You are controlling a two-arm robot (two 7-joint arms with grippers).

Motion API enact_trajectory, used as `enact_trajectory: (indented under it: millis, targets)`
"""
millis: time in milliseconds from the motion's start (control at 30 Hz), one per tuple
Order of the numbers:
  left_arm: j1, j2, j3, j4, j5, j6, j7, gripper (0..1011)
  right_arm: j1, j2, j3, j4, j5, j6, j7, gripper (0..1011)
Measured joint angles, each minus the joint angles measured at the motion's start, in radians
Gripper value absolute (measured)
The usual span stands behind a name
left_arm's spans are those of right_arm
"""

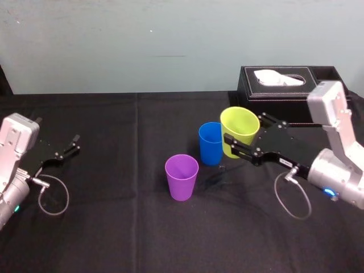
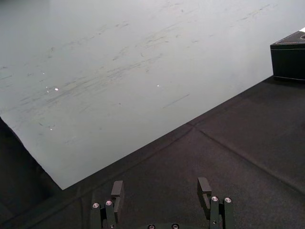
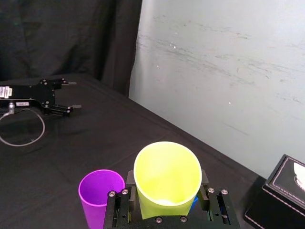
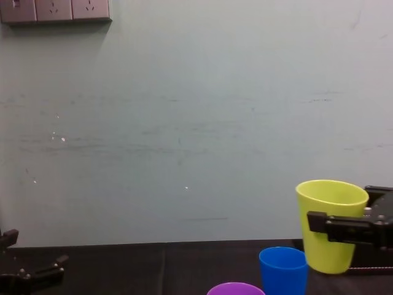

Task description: Stack the three plastic cups sequentially using one hand.

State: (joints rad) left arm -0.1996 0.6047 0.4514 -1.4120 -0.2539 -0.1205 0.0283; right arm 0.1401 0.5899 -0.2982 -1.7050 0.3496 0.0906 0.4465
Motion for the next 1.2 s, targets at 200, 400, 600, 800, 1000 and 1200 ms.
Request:
enact_trajectory:
  millis: [200, 400, 600, 800, 1000, 1200]
  targets:
    - [0.000, 0.000, 0.000, 0.000, 0.000, 0.000, 0.000, 1010, 0.044, -0.031, -0.025, 0.031, -0.023, 0.016, -0.011, 736]
    - [0.000, 0.000, 0.000, 0.000, 0.000, 0.000, 0.000, 1010, 0.082, -0.062, -0.045, 0.065, -0.043, 0.027, -0.020, 736]
    - [0.000, 0.000, 0.000, 0.000, 0.000, 0.000, 0.000, 1010, 0.111, -0.088, -0.058, 0.098, -0.059, 0.031, -0.027, 735]
    - [0.000, 0.000, 0.000, 0.000, 0.000, 0.000, 0.000, 1010, 0.142, -0.116, -0.067, 0.136, -0.074, 0.035, -0.035, 736]
    - [0.000, 0.000, 0.000, 0.000, 0.000, 0.000, 0.000, 1010, 0.170, -0.141, -0.072, 0.182, -0.083, 0.038, -0.036, 736]
    - [0.000, 0.000, 0.000, 0.000, 0.000, 0.000, 0.000, 1010, 0.189, -0.156, -0.074, 0.212, -0.084, 0.038, -0.035, 736]
